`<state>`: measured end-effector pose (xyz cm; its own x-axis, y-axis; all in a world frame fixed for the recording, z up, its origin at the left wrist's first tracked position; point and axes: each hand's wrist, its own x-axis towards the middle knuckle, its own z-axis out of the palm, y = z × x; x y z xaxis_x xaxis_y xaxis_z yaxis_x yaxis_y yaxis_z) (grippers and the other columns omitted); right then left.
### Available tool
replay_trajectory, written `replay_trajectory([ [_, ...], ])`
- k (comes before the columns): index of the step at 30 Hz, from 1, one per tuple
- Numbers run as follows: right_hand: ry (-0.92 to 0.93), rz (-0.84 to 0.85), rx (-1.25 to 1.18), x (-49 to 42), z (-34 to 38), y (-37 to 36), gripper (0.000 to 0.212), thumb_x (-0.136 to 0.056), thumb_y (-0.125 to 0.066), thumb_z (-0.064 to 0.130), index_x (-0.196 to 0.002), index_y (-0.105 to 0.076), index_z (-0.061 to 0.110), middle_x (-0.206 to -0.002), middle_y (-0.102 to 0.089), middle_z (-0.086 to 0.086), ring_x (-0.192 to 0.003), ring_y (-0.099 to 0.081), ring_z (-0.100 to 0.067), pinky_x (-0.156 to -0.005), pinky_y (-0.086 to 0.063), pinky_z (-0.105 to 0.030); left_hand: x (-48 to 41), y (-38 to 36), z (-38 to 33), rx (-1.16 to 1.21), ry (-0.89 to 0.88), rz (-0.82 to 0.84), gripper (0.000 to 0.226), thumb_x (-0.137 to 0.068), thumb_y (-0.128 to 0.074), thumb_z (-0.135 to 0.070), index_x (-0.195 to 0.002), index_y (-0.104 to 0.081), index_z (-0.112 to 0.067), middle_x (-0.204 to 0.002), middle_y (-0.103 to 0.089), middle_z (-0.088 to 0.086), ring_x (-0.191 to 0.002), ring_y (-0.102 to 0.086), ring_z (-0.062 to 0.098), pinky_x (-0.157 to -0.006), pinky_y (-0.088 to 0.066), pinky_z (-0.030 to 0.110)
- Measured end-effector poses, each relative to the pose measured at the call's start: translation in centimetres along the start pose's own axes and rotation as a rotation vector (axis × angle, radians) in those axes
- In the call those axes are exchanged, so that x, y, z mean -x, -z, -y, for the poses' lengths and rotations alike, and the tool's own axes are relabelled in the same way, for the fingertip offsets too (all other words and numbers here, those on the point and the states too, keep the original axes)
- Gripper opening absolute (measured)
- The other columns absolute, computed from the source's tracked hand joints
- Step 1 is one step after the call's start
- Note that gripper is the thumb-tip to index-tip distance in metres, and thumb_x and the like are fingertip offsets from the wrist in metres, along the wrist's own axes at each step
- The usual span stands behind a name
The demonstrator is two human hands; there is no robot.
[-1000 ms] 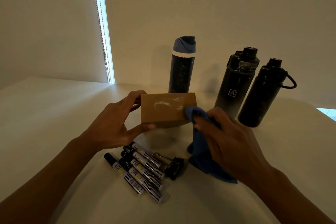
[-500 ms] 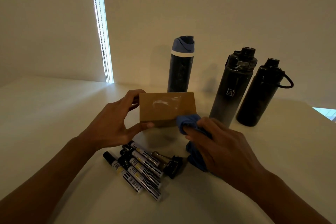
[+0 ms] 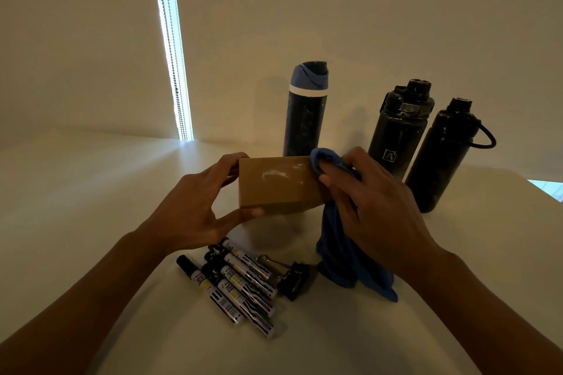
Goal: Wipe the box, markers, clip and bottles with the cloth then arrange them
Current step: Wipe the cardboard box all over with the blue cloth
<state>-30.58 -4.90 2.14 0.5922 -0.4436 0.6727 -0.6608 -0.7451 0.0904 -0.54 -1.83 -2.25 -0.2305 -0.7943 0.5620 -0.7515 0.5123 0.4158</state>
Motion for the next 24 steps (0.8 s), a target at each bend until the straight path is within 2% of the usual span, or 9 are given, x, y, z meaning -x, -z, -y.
replay_trajectory([
  [1, 0.017, -0.036, -0.005, -0.3, -0.3, -0.2, 0.038, -0.101, -0.048, 0.031, -0.133, -0.058, 0.014, -0.112, -0.053, -0.005, -0.087, -0.048, -0.011, -0.07, -0.048, -0.024, 0.0, 0.0, 0.0, -0.004, -0.003, -0.001, 0.082, -0.085, -0.072, -0.068, -0.151, -0.034, -0.036, -0.142, -0.056, -0.025, -0.125, -0.056, -0.009, -0.11, -0.044, 0.018],
  [3, 0.048, 0.051, 0.01, -0.9, -0.1, -0.5, 0.039, -0.099, -0.053, 0.029, -0.134, -0.058, 0.013, -0.115, -0.053, -0.006, -0.091, -0.052, -0.015, -0.071, -0.049, -0.025, 0.0, 0.0, 0.0, -0.004, -0.004, -0.002, 0.082, -0.085, -0.072, -0.068, -0.151, -0.034, -0.038, -0.14, -0.055, -0.027, -0.122, -0.056, -0.013, -0.109, -0.045, 0.017],
  [7, 0.137, 0.085, 0.034, 0.5, 0.4, -0.4, 0.039, -0.09, -0.066, 0.022, -0.128, -0.06, 0.013, -0.114, -0.05, -0.005, -0.089, -0.053, -0.017, -0.063, -0.053, -0.03, 0.0, 0.0, 0.3, 0.015, 0.0, -0.007, 0.083, -0.084, -0.072, -0.066, -0.15, -0.037, -0.031, -0.141, -0.058, -0.021, -0.125, -0.062, 0.004, -0.11, -0.051, 0.031],
  [11, 0.13, 0.125, -0.056, 2.3, 1.3, -0.2, 0.035, -0.095, -0.049, 0.024, -0.127, -0.063, 0.021, -0.114, -0.056, 0.0, -0.095, -0.058, -0.019, -0.069, -0.054, -0.04, 0.0, -0.1, 0.3, 0.03, -0.01, -0.006, 0.083, -0.084, -0.072, -0.066, -0.15, -0.036, -0.032, -0.141, -0.056, -0.025, -0.127, -0.059, -0.001, -0.111, -0.049, 0.029],
  [15, 0.229, 0.211, 0.056, 3.8, 1.7, 0.1, 0.041, -0.085, -0.067, 0.029, -0.124, -0.057, 0.022, -0.11, -0.053, 0.001, -0.086, -0.055, -0.013, -0.066, -0.044, -0.02, 0.0, 0.0, 0.3, 0.031, 0.015, -0.009, 0.084, -0.083, -0.074, -0.066, -0.151, -0.035, -0.034, -0.143, -0.057, -0.023, -0.129, -0.059, 0.0, -0.111, -0.049, 0.028],
  [17, 0.171, 0.163, 0.012, 4.2, 1.6, 0.6, 0.038, -0.088, -0.064, 0.027, -0.124, -0.052, 0.024, -0.111, -0.054, 0.001, -0.087, -0.059, -0.014, -0.068, -0.05, -0.024, -0.1, 0.0, 0.4, 0.03, 0.007, -0.004, 0.084, -0.084, -0.074, -0.065, -0.152, -0.035, -0.033, -0.143, -0.057, -0.023, -0.128, -0.059, -0.001, -0.111, -0.048, 0.027],
  [20, -0.045, 0.024, -0.051, 3.4, 0.7, 1.3, 0.031, -0.097, -0.044, 0.025, -0.127, -0.048, 0.029, -0.112, -0.058, 0.002, -0.092, -0.059, -0.017, -0.069, -0.054, -0.037, -0.1, 0.0, 0.5, 0.034, -0.002, 0.0, 0.082, -0.085, -0.075, -0.063, -0.151, -0.035, -0.033, -0.141, -0.055, -0.029, -0.127, -0.056, -0.009, -0.112, -0.046, 0.022],
  [22, -0.114, -0.001, -0.027, 2.2, -0.3, 0.5, 0.029, -0.105, -0.034, 0.034, -0.129, -0.048, 0.024, -0.109, -0.057, -0.003, -0.088, -0.059, -0.019, -0.067, -0.053, -0.036, -0.1, 0.0, 0.4, 0.026, 0.001, 0.0, 0.082, -0.085, -0.075, -0.063, -0.151, -0.036, -0.034, -0.141, -0.055, -0.029, -0.126, -0.055, -0.011, -0.112, -0.046, 0.022],
  [24, -0.091, 0.024, 0.031, 1.0, -0.6, -0.4, 0.036, -0.105, -0.034, 0.037, -0.13, -0.05, 0.017, -0.106, -0.053, -0.007, -0.083, -0.058, -0.019, -0.064, -0.055, -0.033, -0.2, -0.1, 0.2, 0.004, 0.006, -0.004, 0.082, -0.084, -0.074, -0.065, -0.15, -0.035, -0.036, -0.142, -0.055, -0.028, -0.124, -0.054, -0.014, -0.11, -0.045, 0.02],
])
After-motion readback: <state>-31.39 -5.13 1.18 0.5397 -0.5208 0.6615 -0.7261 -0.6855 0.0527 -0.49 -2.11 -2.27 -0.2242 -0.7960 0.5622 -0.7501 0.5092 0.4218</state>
